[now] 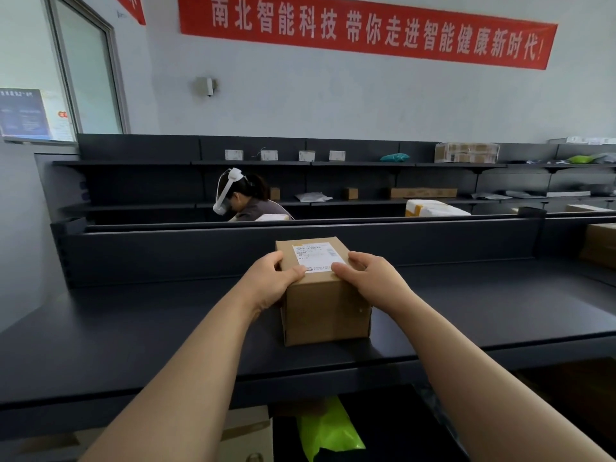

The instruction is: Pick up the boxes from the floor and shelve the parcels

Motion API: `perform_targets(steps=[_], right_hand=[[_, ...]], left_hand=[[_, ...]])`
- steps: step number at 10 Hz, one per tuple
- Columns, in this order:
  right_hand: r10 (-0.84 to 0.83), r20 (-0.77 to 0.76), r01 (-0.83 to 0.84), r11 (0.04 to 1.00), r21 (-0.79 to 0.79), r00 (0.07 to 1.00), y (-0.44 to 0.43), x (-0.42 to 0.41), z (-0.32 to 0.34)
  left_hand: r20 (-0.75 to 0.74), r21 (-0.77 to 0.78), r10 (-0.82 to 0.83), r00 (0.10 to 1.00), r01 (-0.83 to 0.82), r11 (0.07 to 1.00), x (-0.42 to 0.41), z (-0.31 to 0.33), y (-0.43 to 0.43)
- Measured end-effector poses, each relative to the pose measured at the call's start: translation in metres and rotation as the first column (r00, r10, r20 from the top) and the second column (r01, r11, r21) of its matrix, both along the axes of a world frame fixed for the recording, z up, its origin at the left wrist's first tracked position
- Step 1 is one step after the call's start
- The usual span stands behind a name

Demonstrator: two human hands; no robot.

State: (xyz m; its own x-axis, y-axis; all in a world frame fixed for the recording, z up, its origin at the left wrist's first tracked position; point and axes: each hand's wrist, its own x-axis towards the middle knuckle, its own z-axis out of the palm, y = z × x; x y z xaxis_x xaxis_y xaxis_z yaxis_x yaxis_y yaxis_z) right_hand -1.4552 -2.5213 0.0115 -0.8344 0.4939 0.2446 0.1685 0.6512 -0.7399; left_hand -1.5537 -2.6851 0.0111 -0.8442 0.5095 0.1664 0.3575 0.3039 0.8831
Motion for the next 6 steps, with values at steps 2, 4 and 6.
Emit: perform_targets(steps=[2, 4, 6], right_hand=[[0.030, 0.018, -0.030, 0.999, 0.013, 0.999, 0.001, -0.004, -0.001], [0.017, -0.056, -0.020, 0.999, -0.045, 0.998, 0.013, 0.015, 0.002], [-0.006, -0.142, 0.004, 1.000, -0.015, 0.990, 0.022, 0.049, 0.011]], left_hand=[[-0.008, -0.009, -0.004, 1.000, 0.004, 1.000, -0.002, -0.002, 0.000], [-0.045, 0.030, 0.130, 0.990, -0.129, 0.991, 0.006, -0.001, -0.002], [-0.161, 0.087, 0.220, 0.962, -0.209, 0.974, 0.037, -0.001, -0.016]])
